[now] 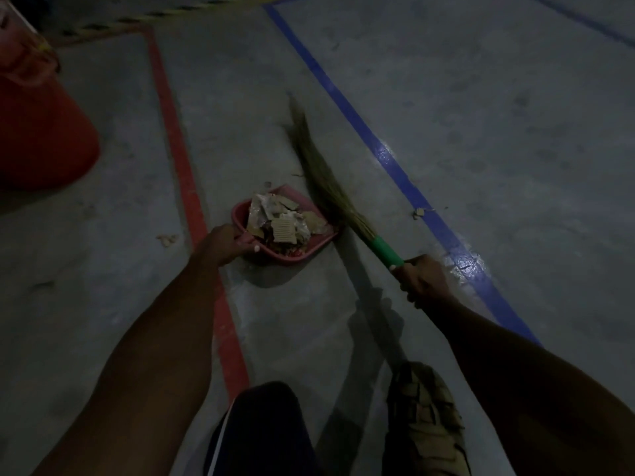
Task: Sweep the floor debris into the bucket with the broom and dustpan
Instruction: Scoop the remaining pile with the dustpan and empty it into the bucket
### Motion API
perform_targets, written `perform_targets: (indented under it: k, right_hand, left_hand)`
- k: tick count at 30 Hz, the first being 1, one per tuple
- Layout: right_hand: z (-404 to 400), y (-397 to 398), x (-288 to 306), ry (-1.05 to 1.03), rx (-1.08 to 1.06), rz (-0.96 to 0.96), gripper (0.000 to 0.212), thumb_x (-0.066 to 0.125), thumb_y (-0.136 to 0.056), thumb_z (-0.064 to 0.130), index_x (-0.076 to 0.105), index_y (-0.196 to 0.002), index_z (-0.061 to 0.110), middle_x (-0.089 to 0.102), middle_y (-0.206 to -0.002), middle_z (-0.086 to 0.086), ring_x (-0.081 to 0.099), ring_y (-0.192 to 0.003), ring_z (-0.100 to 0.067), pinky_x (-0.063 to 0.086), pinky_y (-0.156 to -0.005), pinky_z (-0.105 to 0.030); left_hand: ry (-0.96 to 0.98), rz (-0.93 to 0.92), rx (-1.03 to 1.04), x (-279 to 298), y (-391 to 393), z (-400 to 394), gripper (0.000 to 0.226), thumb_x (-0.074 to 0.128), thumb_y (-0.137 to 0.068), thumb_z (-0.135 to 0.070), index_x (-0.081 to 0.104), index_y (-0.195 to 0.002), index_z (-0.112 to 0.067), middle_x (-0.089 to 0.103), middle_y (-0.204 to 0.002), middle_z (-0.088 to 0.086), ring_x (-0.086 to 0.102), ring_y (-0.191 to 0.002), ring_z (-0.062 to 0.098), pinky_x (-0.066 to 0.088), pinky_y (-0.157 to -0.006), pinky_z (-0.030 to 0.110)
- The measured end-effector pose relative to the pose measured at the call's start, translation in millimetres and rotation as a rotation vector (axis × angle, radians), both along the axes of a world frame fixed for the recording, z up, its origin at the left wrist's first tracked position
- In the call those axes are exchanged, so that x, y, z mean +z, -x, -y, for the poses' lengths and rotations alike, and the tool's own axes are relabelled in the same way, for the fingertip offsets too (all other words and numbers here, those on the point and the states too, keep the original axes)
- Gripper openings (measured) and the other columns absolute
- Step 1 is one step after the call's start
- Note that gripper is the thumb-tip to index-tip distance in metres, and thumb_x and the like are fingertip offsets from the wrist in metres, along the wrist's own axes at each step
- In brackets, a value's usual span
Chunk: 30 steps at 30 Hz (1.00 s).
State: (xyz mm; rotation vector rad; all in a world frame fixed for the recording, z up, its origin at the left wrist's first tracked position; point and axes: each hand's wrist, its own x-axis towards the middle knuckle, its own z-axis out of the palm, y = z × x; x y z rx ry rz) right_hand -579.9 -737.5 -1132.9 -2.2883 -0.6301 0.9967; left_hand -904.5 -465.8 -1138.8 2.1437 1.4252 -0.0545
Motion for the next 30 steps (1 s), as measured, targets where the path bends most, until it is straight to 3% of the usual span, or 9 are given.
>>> perform_targets:
  k: [8, 11, 16, 19, 22, 26, 30]
  right_hand:
    - [19.1, 26.2, -0.6, -0.061, 0.075, -0.085, 0.024, 0.066, -0.093, 0.024, 0.074, -0.105, 0.004, 0.068, -0.065, -0.015, 0.053, -0.042, -0.021, 0.041, -0.039, -0.026]
    - [21.1, 23.7, 6.1, -0.146, 0.006, -0.053, 0.023, 0.066, -0.093, 0.023, 0.075, -0.106, 0.007, 0.067, -0.064, -0.014, 0.053, -0.042, -0.02, 0.04, -0.038, -0.027]
    - [36.2, 0.5, 14.4, -0.23, -0.205, 0.052, 0.031, 0.066, -0.093, 0.032, 0.074, -0.094, 0.003, 0.064, -0.06, -0.009, 0.053, -0.041, -0.017, 0.042, -0.039, -0.025]
    - [55.1, -20.7, 8.3, -0.201, -0.312, 0.151, 0.035, 0.063, -0.085, 0.047, 0.074, -0.081, 0.014, 0.068, -0.063, -0.011, 0.064, -0.053, -0.027, 0.058, -0.053, -0.042]
    - [80.2, -40.7, -2.4, -0.137, -0.373, 0.215, 0.039, 0.062, -0.083, 0.049, 0.072, -0.075, 0.012, 0.068, -0.062, -0.012, 0.068, -0.058, -0.032, 0.06, -0.058, -0.05]
    - [112.5, -51.7, -9.4, -0.014, -0.407, 0.201, 0.037, 0.066, -0.089, 0.04, 0.07, -0.077, 0.005, 0.068, -0.066, -0.013, 0.067, -0.057, -0.03, 0.062, -0.06, -0.044]
    - [138.0, -51.6, -21.0, 0.021, -0.351, 0.092, 0.03, 0.066, -0.092, 0.032, 0.07, -0.079, 0.005, 0.068, -0.068, -0.016, 0.056, -0.043, -0.022, 0.045, -0.041, -0.025]
  left_hand:
    - [-0.017, -0.02, -0.055, 9.2, -2.1, 12.9, 0.042, 0.079, -0.077, -0.048, 0.061, -0.066, -0.011, 0.054, -0.06, 0.006, 0.056, -0.058, 0.023, 0.03, -0.053, 0.031]
    - [-0.022, -0.025, -0.121, 20.5, -26.3, 22.7, 0.036, 0.079, -0.078, -0.045, 0.057, -0.063, -0.021, 0.054, -0.06, 0.002, 0.055, -0.059, 0.022, 0.031, -0.053, 0.029]
    - [-0.063, -0.013, -0.216, 20.6, -81.5, 38.0, 0.037, 0.075, -0.079, -0.053, 0.063, -0.073, -0.019, 0.061, -0.071, 0.007, 0.058, -0.068, 0.025, 0.031, -0.053, 0.029]
    - [-0.056, -0.035, -0.304, 17.9, -117.7, 52.1, 0.039, 0.074, -0.078, -0.056, 0.059, -0.074, -0.021, 0.058, -0.074, 0.006, 0.058, -0.072, 0.025, 0.03, -0.056, 0.03]
    - [-0.017, -0.054, -0.368, 12.6, -150.2, 62.9, 0.038, 0.075, -0.077, -0.055, 0.06, -0.079, -0.021, 0.061, -0.083, 0.01, 0.054, -0.071, 0.023, 0.03, -0.056, 0.029]
    - [0.001, -0.053, -0.443, 13.4, -179.5, 69.3, 0.043, 0.076, -0.079, -0.05, 0.07, -0.095, -0.011, 0.057, -0.086, 0.008, 0.053, -0.076, 0.022, 0.032, -0.062, 0.029]
    - [-0.035, -0.081, -0.485, 17.2, -192.9, 69.7, 0.037, 0.076, -0.079, -0.052, 0.06, -0.081, -0.018, 0.052, -0.08, 0.007, 0.051, -0.072, 0.023, 0.029, -0.059, 0.03]
